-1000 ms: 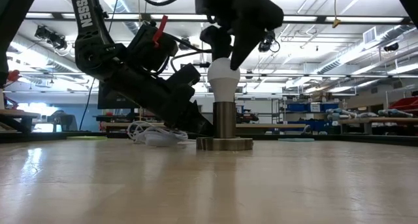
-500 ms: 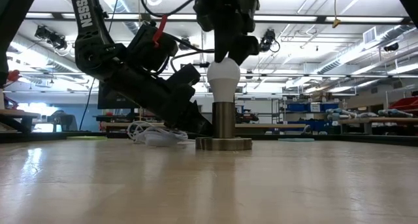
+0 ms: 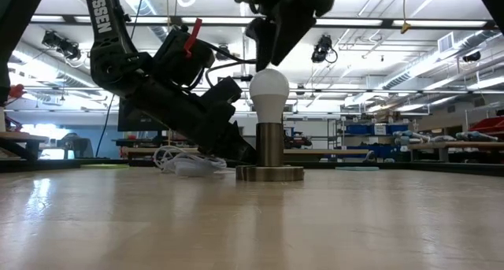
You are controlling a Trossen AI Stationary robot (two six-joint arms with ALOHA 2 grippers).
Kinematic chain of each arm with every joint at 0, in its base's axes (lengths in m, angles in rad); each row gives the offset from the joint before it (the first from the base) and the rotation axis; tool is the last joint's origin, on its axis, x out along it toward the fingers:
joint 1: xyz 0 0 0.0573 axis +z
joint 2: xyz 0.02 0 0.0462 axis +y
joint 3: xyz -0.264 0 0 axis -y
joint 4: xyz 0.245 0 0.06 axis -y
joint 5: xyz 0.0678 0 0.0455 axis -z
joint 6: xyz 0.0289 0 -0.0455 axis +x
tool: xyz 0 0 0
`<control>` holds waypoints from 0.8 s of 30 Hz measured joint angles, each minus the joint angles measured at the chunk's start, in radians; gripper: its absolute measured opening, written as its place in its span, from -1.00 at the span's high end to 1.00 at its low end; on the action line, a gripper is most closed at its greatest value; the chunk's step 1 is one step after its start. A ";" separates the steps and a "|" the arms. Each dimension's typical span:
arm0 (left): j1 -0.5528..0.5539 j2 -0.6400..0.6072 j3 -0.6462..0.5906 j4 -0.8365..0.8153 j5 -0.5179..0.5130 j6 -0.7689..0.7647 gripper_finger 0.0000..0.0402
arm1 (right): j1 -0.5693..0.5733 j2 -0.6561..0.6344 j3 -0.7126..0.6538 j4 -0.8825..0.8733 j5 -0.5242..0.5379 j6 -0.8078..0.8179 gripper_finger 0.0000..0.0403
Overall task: Screw lightbulb
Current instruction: Insert the light bulb into the lamp
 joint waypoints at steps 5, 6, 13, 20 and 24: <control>0.000 0.000 0.000 0.000 0.000 0.000 1.00 | 0.011 0.001 -0.024 0.029 -0.005 -0.141 -0.46; 0.000 0.000 0.000 0.000 0.000 0.000 1.00 | 0.010 0.000 -0.024 0.032 -0.005 -0.147 -0.46; 0.000 0.000 0.000 0.000 0.000 0.001 1.00 | 0.009 -0.001 -0.060 0.070 -0.005 -0.197 -0.43; 0.001 0.000 0.000 -0.001 -0.002 0.003 1.00 | 0.026 -0.001 -0.101 0.096 0.063 -0.182 -0.46; 0.001 0.000 0.000 -0.001 -0.003 0.003 1.00 | 0.030 -0.001 -0.101 0.094 0.023 -0.182 -0.48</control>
